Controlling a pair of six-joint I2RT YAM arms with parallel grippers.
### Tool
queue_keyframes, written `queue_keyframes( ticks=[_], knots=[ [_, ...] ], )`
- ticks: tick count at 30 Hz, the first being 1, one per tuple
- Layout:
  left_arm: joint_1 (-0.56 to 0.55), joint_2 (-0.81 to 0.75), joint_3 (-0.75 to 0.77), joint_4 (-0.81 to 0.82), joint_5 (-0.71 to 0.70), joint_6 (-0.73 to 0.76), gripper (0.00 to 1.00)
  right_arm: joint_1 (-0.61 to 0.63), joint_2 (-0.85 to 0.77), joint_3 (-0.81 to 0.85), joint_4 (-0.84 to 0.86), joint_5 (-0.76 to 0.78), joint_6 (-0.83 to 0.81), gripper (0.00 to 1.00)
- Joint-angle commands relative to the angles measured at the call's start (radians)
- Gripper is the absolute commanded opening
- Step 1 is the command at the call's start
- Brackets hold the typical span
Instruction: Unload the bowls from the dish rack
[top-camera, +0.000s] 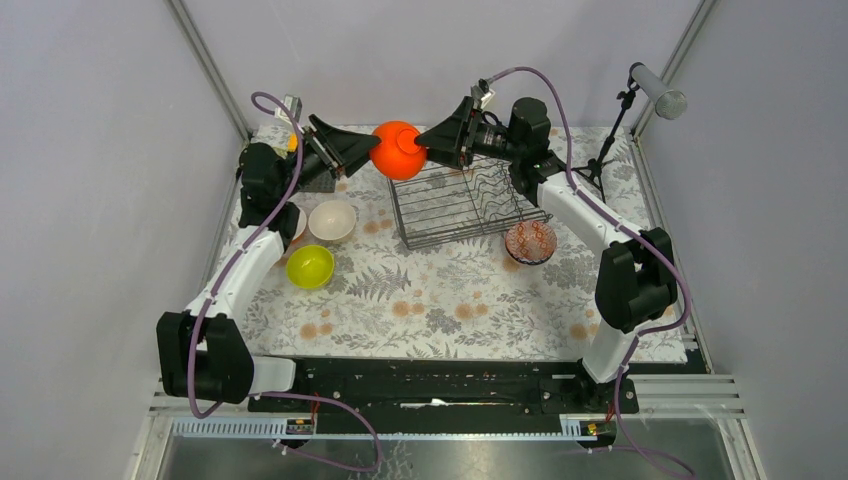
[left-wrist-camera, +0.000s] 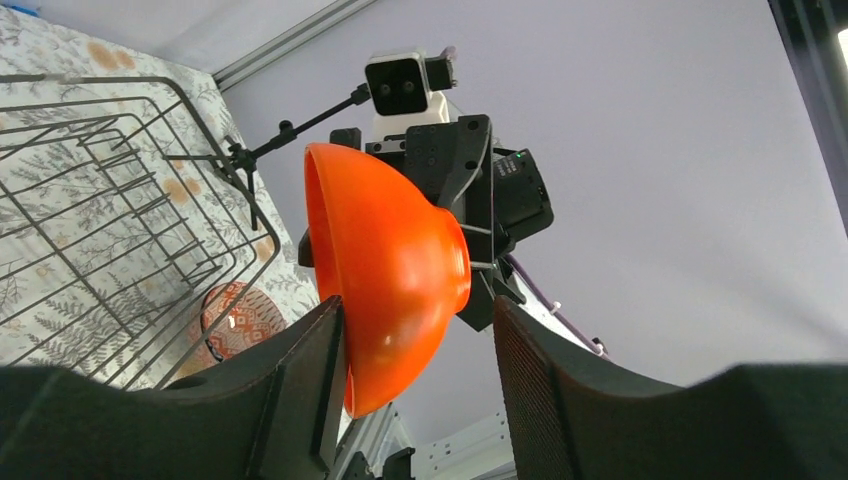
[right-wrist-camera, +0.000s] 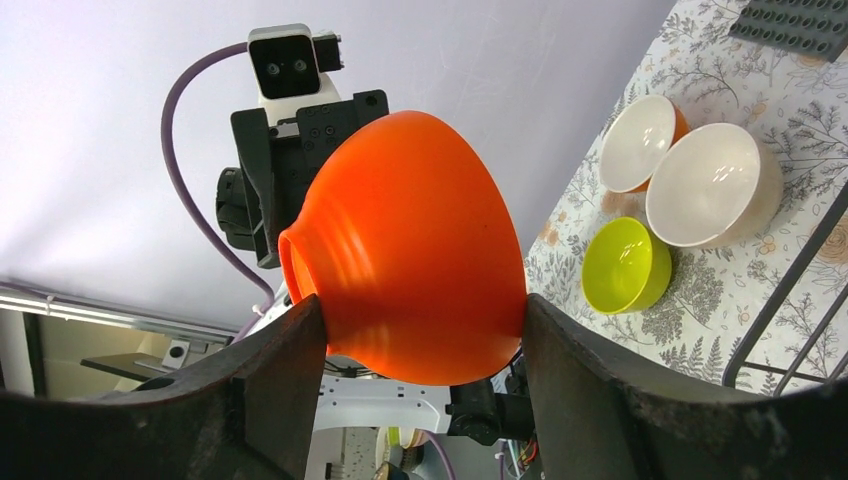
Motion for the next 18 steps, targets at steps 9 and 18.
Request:
queue_keyframes(
  ticks=[9, 18],
  knots=[
    [-0.034, 0.037, 0.020, 0.122, 0.054, -0.030, 0.17, 0.000, -0.014, 0.007, 0.062, -0.059, 0.015, 0.73],
    [-0.035, 0.038, 0.072, -0.098, 0.036, 0.120, 0.00, -0.003, -0.014, 0.006, 0.002, -0.029, -0.050, 1.00]
  ],
)
